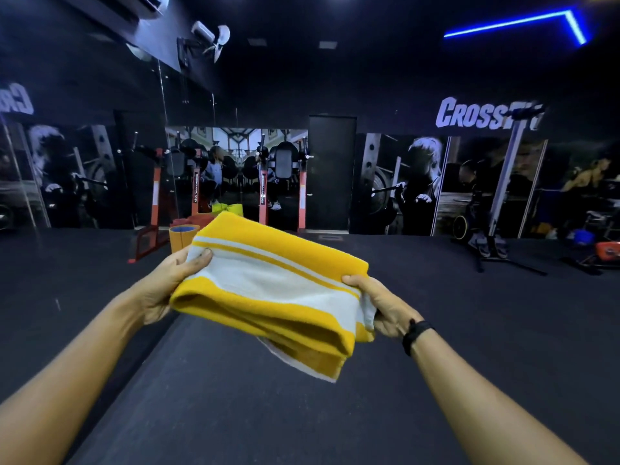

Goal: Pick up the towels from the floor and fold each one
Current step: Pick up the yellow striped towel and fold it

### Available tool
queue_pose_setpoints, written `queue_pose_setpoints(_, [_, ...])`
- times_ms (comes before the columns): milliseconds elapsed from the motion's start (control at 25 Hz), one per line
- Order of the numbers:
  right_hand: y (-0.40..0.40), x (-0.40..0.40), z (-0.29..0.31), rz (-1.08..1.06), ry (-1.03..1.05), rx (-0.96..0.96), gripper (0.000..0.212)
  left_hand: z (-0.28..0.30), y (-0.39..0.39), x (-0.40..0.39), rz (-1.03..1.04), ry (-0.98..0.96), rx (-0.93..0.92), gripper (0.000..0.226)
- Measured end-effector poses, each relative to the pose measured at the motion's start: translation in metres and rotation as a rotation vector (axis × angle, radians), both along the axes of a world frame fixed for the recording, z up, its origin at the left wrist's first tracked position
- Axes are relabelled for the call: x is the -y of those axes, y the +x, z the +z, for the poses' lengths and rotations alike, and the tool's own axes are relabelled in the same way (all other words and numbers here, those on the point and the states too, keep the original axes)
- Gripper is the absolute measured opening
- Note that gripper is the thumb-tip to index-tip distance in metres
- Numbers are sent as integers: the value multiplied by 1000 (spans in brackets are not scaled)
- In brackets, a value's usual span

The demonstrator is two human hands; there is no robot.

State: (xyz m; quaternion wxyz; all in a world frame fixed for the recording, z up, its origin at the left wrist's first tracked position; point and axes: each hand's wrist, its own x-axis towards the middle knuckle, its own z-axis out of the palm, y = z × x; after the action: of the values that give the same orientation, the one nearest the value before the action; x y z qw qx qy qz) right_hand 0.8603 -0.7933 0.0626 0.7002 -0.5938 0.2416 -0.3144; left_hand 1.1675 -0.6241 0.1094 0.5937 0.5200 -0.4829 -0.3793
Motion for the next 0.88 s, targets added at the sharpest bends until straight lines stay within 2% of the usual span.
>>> queue_pose_setpoints(120, [5, 0, 10, 9, -150, -89, 41, -14, 8, -2, 15, 118, 118, 102])
queue_pose_setpoints(280, [20, -1, 18, -42, -208, -122, 39, -36, 17, 7, 82, 223, 48, 90])
queue_pose_setpoints(400, [30, 2, 29, -112, -270, -171, 44, -39, 24, 5, 30, 288, 115, 90])
queue_pose_setpoints(560, [51, 0, 30, -128, -334, -290, 42, -49, 42, 15, 211, 370, 314, 44])
queue_pose_setpoints(640, [63, 4, 23, -146, -388, -390, 43, -56, 48, 23, 256, 365, 425, 35])
queue_pose_setpoints(680, [70, 5, 15, -166, -418, -460, 48, -62, 49, 26, 244, 366, 466, 35])
queue_pose_setpoints(800, [83, 13, -27, -274, -493, -687, 83, -88, 51, 34, 179, 405, 568, 34])
queue_pose_setpoints(880, [85, 16, -60, -326, -494, -838, 82, -113, 50, 38, 142, 466, 600, 33])
